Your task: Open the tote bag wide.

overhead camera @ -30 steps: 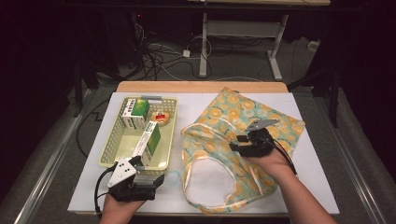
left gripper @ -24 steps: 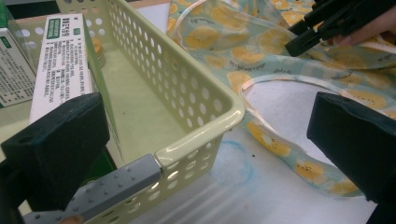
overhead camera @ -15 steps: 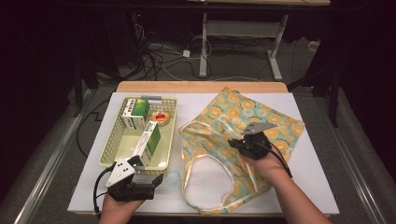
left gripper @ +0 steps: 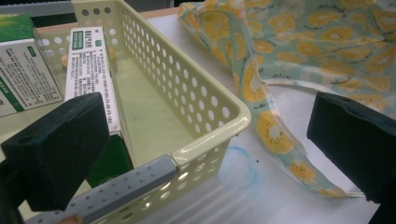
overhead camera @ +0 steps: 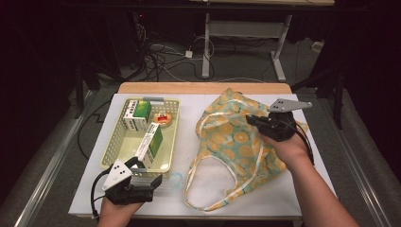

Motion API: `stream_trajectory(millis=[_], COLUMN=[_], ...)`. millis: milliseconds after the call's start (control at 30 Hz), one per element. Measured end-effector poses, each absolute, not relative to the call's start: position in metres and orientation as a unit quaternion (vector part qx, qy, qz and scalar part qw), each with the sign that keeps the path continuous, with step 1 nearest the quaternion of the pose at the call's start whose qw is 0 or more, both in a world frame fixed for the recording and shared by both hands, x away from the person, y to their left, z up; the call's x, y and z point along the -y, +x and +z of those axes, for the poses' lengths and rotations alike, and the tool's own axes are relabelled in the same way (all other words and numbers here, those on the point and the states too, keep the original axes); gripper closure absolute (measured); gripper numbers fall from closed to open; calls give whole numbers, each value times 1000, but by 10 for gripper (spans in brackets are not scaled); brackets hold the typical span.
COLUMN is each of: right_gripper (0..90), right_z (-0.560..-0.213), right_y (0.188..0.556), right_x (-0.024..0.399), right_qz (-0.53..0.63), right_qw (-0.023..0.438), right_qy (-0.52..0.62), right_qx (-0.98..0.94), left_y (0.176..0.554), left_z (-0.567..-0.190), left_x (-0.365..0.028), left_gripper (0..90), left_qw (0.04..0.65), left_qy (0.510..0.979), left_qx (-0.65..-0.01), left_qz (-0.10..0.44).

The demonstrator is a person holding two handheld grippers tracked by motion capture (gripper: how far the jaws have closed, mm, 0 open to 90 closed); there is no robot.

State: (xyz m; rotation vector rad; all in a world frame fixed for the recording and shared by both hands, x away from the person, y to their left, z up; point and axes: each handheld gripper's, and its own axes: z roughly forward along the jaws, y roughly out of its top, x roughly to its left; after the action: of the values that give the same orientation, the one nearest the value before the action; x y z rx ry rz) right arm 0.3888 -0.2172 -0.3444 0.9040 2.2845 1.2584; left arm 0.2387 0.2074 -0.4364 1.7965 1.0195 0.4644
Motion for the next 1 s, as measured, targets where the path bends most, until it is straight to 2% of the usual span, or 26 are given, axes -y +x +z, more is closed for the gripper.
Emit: stream_trajectory(millis=[167,667,1000], right_gripper=[900,900,900], right_z=[-339,-368,-373], right_y=[387,387,385], right_x=[222,220,218], right_qz=[455,465,468], right_qw=[194,171,175], right_qy=[323,327,322], right_qx=[-807,-805,-804], left_y=[238,250,267], left_z=[-434,-425,-424], left_x=[-209,-227,-229], left_gripper=[0,0,0], left_qw=[494,498,492], left_qy=[736,717,719], left_qx=[-420,-447,-453], left_qz=[194,198,187])
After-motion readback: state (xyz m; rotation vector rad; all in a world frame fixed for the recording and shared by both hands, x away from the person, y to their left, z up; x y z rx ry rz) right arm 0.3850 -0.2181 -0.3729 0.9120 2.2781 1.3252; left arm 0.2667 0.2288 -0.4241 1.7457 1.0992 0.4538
